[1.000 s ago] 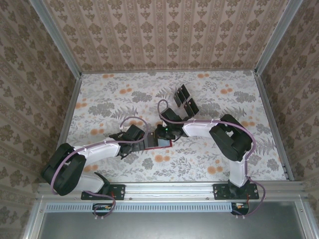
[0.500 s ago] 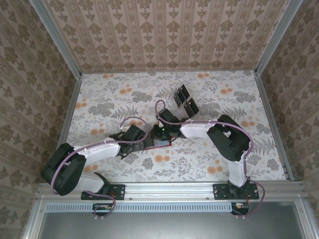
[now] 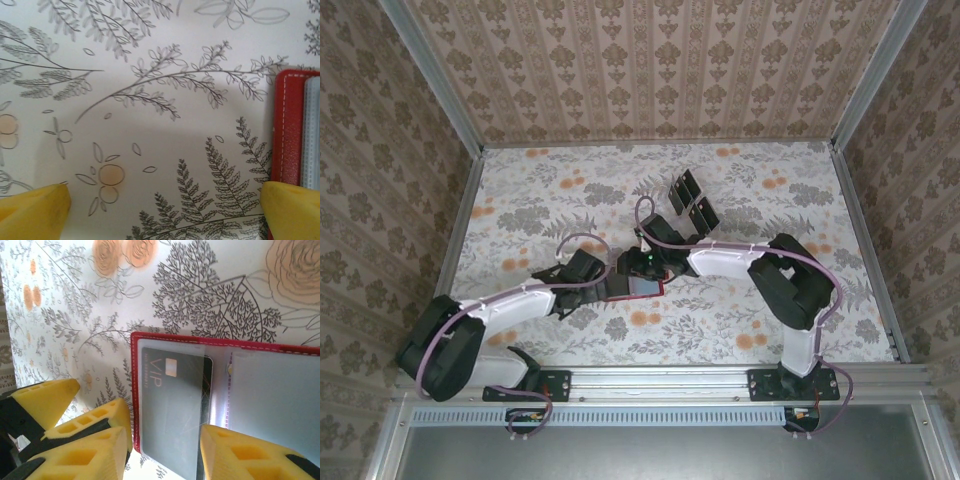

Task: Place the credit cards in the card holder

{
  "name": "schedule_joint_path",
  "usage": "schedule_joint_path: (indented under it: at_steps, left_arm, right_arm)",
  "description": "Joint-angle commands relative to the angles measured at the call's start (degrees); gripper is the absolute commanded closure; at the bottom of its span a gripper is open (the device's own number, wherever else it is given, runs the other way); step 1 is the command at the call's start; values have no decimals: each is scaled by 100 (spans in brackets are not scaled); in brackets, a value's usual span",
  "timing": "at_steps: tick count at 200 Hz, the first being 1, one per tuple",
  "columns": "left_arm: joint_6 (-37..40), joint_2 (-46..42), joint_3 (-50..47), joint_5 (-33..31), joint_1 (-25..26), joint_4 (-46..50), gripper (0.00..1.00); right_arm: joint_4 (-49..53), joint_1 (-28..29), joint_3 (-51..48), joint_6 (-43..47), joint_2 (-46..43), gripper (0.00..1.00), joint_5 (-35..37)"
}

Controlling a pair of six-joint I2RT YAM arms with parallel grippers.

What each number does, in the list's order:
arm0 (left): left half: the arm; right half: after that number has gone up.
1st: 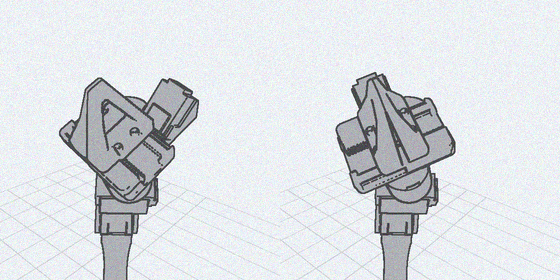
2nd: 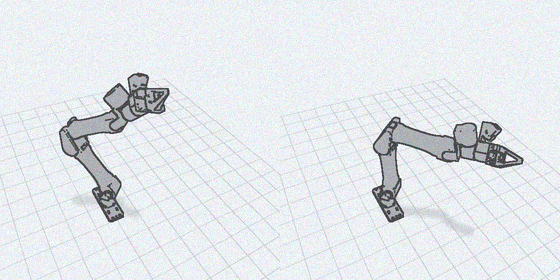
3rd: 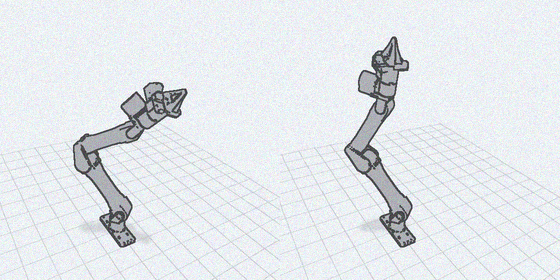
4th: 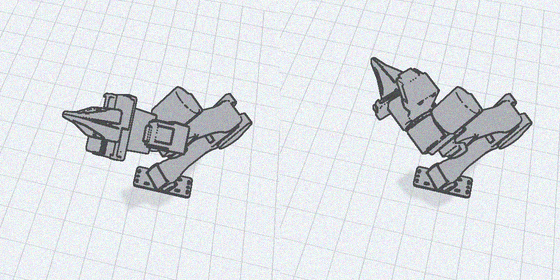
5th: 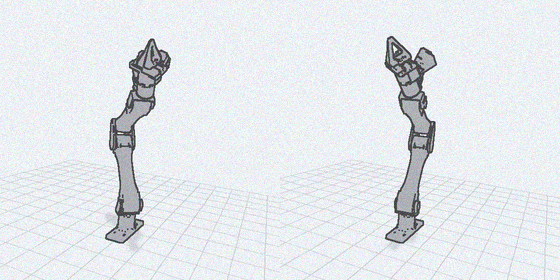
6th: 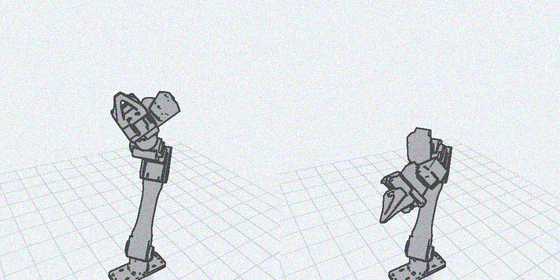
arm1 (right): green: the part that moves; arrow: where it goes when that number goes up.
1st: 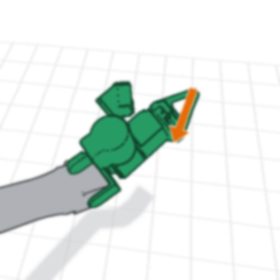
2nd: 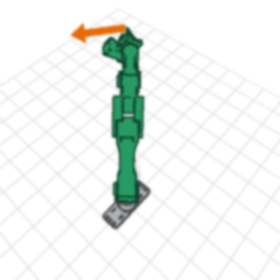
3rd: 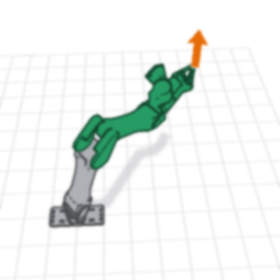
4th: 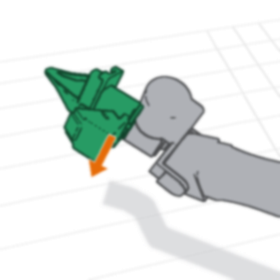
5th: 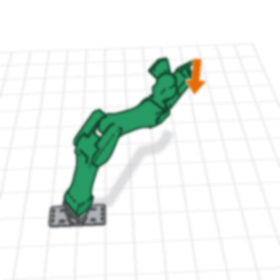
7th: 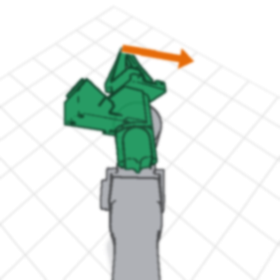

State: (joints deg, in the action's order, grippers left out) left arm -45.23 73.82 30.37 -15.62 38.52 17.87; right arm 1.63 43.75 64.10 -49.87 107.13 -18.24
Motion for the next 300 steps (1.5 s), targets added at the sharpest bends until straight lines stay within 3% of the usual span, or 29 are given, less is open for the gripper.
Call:
schedule_joint_path:
  at_steps: [1,48,234,265,300]
  left_arm:
    - [106,-363,-58,86,-196,274,0]
    - [251,-455,-16,111,-493,452,0]
    - [280,158,-59,323,-486,28,0]
    - [347,52,15,283,-486,172,0]
    - [384,-341,107,218,-486,471,0]
  right_arm:
    - [362,-24,-51,294,-228,61,269]
    - [452,-8,-11,423,-44,84,287]
    - [356,152,461,399,617,87,-23]
    - [423,83,388,459,216,83,82]
    - [984,-85,338,822,-304,56,421]
